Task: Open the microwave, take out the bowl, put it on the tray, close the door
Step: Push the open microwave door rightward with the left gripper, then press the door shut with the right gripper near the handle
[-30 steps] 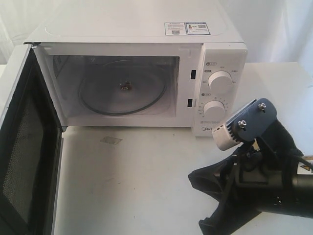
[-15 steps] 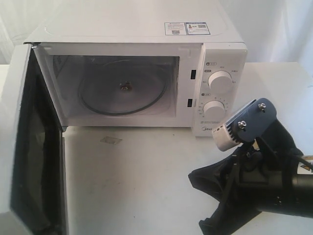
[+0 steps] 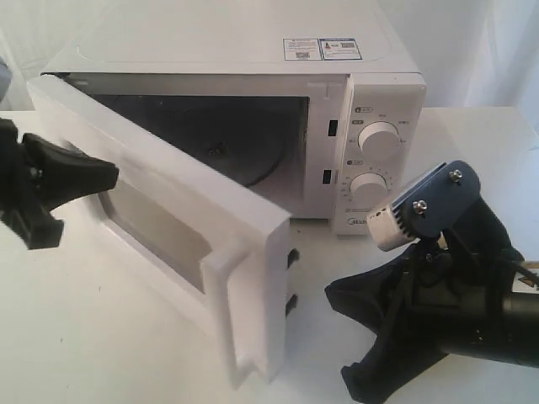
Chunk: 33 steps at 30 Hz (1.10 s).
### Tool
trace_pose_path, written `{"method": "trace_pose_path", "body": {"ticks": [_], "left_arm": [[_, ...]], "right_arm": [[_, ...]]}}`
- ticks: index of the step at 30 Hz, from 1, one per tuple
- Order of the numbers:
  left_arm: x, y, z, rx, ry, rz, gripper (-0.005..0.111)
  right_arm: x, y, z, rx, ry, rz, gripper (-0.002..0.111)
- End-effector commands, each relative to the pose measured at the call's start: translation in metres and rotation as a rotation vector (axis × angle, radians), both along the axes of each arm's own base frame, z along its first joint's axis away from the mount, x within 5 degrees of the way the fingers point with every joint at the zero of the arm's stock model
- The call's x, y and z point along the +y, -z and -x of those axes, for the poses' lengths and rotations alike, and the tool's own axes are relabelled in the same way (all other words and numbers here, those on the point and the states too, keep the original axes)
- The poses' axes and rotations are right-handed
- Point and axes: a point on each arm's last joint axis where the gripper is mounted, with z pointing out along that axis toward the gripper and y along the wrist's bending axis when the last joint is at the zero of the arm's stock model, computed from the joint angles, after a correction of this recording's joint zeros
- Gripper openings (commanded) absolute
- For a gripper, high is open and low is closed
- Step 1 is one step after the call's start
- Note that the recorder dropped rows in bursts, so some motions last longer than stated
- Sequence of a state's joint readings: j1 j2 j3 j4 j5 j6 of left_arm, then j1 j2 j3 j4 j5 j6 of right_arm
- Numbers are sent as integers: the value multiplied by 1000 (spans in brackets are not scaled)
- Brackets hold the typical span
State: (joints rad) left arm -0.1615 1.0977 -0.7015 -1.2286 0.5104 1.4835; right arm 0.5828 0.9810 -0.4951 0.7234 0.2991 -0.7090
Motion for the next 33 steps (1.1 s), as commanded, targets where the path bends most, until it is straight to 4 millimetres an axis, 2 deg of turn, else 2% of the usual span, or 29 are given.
{"method": "trace_pose_path", "body": {"ticks": [1, 6, 9, 15, 22, 26, 31, 33], "left_arm": [[-18, -8, -20, -47, -2, 19, 0], [-32, -16, -42, -72, -7, 7, 0], [-36, -20, -47, -73, 15, 14, 0], [-36, -28, -40, -88, 43, 25, 0], [-30, -41, -24, 33, -25, 120, 0], [-27, -44, -8, 22, -3, 124, 0], [-18, -43, 7, -22, -60, 123, 0], [-16, -39, 13, -22, -59, 118, 0]], "right_arm": [[-1, 0, 0, -20, 1, 3, 0], [-1, -1, -2, -47, 23, -4, 0], [-2, -3, -4, -72, 43, -11, 0], [-6, -10, -15, -169, 143, -48, 0], [-10, -16, -31, -299, 283, -83, 0], [2, -13, -34, -341, 250, -72, 0], [34, -23, -32, -434, 160, -244, 0], [41, -25, -33, -464, 161, -315, 0]]}}
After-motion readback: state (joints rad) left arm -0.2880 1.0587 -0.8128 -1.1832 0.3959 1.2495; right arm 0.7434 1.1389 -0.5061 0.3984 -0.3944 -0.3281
